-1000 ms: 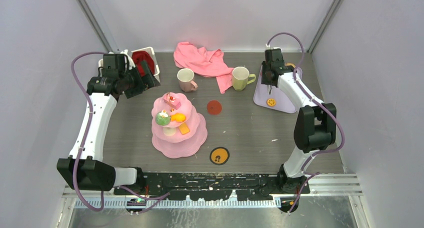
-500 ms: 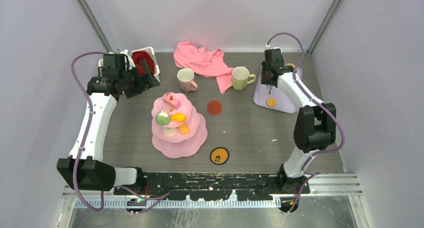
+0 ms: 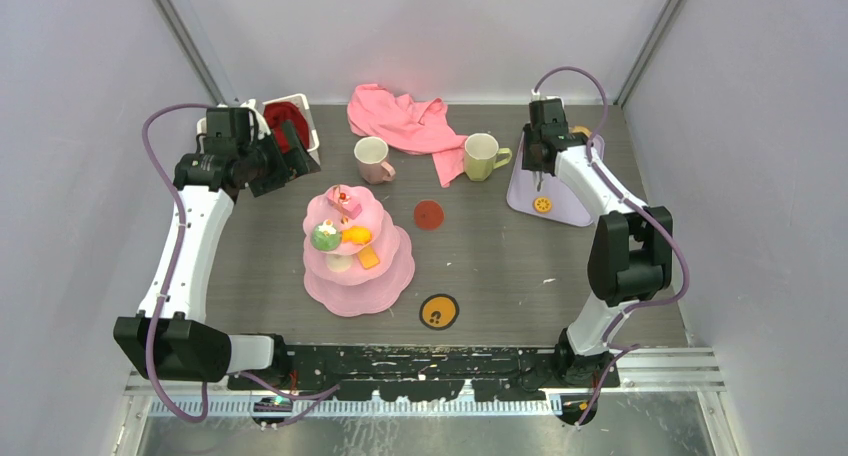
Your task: Serve the afternoon tea
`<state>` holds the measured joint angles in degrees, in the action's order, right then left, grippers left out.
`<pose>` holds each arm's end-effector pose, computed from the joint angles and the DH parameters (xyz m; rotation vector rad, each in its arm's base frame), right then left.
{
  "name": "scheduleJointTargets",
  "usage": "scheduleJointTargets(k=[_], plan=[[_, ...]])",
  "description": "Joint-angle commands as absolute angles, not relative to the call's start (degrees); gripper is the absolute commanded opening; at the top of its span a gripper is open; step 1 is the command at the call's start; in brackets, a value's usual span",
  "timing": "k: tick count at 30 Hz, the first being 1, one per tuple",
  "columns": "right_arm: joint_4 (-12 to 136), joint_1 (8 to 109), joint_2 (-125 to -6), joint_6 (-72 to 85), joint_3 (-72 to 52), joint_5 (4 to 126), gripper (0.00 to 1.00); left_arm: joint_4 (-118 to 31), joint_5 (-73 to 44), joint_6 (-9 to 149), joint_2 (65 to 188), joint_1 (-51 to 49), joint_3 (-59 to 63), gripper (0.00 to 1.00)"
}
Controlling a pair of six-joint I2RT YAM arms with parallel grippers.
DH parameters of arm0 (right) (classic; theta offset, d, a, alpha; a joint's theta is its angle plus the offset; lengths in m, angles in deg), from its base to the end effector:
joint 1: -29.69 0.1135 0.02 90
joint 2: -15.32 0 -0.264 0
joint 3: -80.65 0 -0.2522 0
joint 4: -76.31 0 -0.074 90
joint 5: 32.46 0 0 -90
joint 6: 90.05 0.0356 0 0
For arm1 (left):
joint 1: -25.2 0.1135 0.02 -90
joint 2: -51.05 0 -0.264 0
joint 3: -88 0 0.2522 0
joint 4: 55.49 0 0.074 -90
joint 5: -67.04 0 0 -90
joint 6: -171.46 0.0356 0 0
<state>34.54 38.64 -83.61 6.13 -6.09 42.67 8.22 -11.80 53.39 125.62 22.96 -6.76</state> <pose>0.3820 0.0509 0.2695 0.0631 2.3699 -0.1849 0.2650 -0.0173 0.3800 -0.4314 2.3248 -0.4880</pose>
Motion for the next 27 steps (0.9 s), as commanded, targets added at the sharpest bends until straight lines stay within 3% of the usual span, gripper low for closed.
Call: scheduleJointTargets(k=[1,10,19,23,27], plan=[[35.6,38.6,-78.5,7.5,-5.5,43.9,0.01,6.9,-11.2,53.7,124.5,23.2,-8.2,0.88],[27.8,38.7,-70.7,7.9,-6.9,44.5,0.01,6.6,-10.9,53.5,124.3,23.2,-7.6,0.88],[31.1,38.6,-69.9,8.0,-7.6,44.5,0.02,5.9,-9.6,52.7,124.2,23.2,-7.0,0.88],[31.5,38.6,-72.2,8.7,-6.1,47.1,0.29,7.0,-10.6,53.3,122.2,23.2,-7.3,0.88],[31.6,38.6,-72.4,8.7,-6.5,46.9,0.39,7.6,-11.2,53.5,121.6,23.2,-7.3,0.88]])
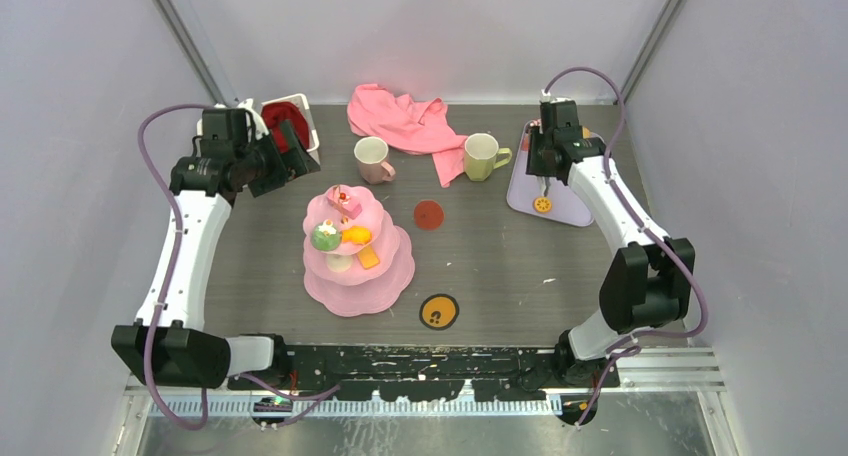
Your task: Serve the afternoon tea
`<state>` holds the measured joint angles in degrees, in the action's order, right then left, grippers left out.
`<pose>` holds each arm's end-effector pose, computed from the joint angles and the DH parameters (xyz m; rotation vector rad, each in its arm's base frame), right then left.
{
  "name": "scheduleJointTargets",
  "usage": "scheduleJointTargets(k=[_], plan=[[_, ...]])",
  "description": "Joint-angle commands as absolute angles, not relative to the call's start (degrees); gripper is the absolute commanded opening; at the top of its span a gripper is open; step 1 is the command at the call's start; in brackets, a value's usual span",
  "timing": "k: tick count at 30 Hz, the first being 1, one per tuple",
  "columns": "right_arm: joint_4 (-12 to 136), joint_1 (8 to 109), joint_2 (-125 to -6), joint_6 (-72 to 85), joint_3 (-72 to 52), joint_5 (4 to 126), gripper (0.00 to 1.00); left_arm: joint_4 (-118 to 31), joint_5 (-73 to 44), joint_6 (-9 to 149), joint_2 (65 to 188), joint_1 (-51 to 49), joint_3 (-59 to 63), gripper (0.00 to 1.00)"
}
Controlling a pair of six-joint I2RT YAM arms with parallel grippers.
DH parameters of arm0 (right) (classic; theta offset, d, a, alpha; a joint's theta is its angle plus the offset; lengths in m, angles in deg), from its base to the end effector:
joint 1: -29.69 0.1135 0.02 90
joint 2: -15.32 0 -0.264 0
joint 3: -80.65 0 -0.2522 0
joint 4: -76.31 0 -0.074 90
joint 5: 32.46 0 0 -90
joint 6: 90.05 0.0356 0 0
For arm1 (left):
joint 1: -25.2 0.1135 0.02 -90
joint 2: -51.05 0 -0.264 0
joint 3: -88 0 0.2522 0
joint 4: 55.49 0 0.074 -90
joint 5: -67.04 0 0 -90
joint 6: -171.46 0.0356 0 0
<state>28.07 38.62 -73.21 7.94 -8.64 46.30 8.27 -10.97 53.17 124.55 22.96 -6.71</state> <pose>0.3378 0.0461 0.3086 0.0742 2.3556 -0.0894 0.2598 -0.0176 0.3843 -0.4233 2.3102 -0.5092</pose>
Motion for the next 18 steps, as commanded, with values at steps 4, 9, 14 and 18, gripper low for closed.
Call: scheduleJointTargets(k=[4,9,14,18], plan=[[31.6,38.6,-71.9,8.6,-8.5,46.7,0.43,7.2,-10.6,53.2,122.0,23.2,-7.2,0.88],[32.3,38.2,-72.1,8.0,-9.5,45.8,0.44,7.1,-10.1,53.1,122.4,23.2,-7.6,0.88],[31.7,38.0,-74.8,7.2,-7.8,43.7,0.49,7.3,-10.3,53.2,122.3,23.2,-7.5,0.88],[32.2,38.0,-76.5,7.0,-7.6,44.0,0.49,7.3,-10.4,53.2,122.2,23.2,-7.6,0.88]])
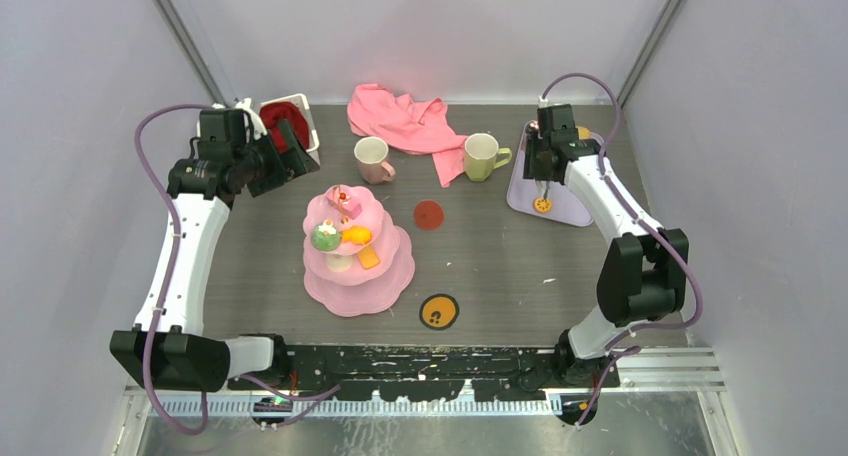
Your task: Serve the afternoon tea
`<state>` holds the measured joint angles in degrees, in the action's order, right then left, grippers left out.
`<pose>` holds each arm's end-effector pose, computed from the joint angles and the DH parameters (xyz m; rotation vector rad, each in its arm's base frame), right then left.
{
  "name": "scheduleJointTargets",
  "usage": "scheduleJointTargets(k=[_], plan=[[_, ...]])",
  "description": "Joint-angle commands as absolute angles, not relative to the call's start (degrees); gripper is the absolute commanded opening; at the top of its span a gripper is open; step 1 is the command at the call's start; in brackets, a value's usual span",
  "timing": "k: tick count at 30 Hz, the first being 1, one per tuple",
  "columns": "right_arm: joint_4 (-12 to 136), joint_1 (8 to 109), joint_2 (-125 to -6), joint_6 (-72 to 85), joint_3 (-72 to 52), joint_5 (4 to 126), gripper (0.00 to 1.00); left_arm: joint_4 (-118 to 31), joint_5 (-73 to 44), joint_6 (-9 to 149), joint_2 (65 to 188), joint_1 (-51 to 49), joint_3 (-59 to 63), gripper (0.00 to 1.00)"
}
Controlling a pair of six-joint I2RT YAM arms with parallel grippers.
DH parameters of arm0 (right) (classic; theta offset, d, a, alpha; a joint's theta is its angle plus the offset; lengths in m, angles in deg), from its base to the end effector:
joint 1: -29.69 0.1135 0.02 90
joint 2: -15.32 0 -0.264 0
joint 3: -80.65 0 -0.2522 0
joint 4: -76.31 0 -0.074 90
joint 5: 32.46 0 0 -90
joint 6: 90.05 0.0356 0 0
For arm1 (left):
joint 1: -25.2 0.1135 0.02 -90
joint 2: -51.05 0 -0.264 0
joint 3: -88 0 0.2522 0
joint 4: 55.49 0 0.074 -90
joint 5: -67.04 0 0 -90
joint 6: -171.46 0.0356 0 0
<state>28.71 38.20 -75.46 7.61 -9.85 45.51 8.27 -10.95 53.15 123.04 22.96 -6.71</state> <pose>0.3446 0.0441 0.2899 0.0771 2.4015 -0.1238 0.2526 -0.0173 0.3905 -0.4149 2.2848 -0.5136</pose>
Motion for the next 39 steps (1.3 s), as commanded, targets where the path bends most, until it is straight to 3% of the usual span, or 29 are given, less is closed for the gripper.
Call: scheduleJointTargets(k=[1,15,29,39], plan=[[32.4,37.9,-76.9,7.0,-7.5,44.0,0.49,7.3,-10.5,53.2,122.3,23.2,-7.8,0.88],[34.8,37.6,-84.0,7.1,-3.8,43.1,0.47,7.6,-10.9,53.3,122.7,23.2,-8.0,0.88],[35.8,32.3,-74.2,6.8,-9.3,42.9,0.45,7.3,-11.0,53.3,123.3,23.2,-8.2,0.88],[36.5,31.0,-73.8,7.8,-9.6,48.1,0.45,7.1,-11.0,53.2,123.2,23.1,-7.9,0.88]])
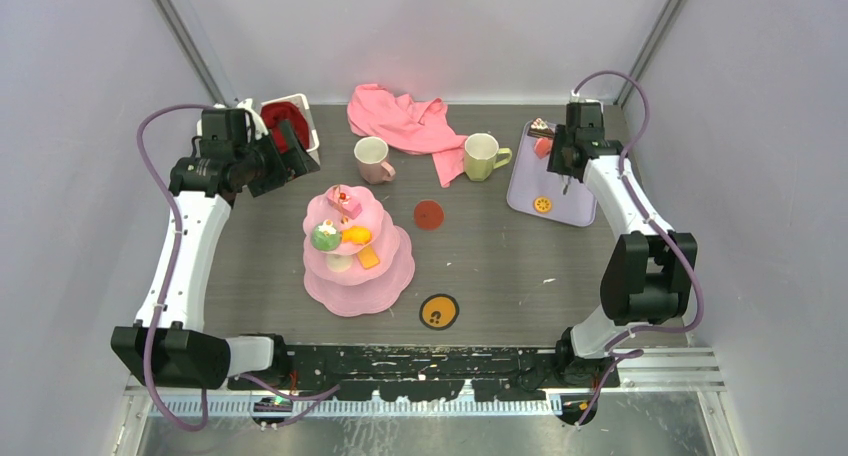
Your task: Serve the afternoon tea
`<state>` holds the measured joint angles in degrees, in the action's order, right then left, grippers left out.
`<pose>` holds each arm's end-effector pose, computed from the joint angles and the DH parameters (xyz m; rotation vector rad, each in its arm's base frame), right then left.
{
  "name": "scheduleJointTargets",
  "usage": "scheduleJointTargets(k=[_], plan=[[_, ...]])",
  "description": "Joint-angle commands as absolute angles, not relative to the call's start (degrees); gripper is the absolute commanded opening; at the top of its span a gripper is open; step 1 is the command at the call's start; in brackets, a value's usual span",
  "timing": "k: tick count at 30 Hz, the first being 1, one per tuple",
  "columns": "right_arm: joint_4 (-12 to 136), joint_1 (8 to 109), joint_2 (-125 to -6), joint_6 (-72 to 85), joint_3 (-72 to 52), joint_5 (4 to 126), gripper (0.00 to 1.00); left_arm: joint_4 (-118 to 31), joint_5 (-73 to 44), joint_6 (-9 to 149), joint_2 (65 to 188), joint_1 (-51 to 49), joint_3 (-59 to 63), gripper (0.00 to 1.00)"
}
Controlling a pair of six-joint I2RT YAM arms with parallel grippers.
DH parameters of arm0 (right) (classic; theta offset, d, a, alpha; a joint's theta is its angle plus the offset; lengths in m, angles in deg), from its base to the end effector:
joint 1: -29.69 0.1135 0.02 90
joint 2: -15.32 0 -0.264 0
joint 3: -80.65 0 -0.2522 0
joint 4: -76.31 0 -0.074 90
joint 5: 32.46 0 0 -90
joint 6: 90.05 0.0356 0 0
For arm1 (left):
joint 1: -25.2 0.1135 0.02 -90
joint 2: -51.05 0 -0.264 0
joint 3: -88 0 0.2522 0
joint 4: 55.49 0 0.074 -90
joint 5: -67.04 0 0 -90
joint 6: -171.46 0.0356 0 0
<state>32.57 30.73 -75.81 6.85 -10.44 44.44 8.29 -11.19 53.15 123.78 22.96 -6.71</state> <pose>0.3529 -0.0017 0.2896 0.2294 2.3444 -0.2036 0.2562 -0.0173 0.3874 -0.4214 2.2970 -0.5069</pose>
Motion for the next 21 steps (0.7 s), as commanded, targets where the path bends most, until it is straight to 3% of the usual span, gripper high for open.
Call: scheduleJointTargets(k=[1,15,21], plan=[[36.4,31.0,-73.9,8.1,-9.3,49.4,0.45,7.1,-11.0,53.1,123.1,23.2,-7.9,0.88],[40.1,35.0,-75.7,10.5,-9.1,55.4,0.45,7.1,-10.7,52.3,122.1,23.2,-7.2,0.88],[38.1,34.9,-78.9,9.8,-8.8,49.0,0.44,7.8,-11.0,52.6,121.3,23.2,-7.2,0.88]])
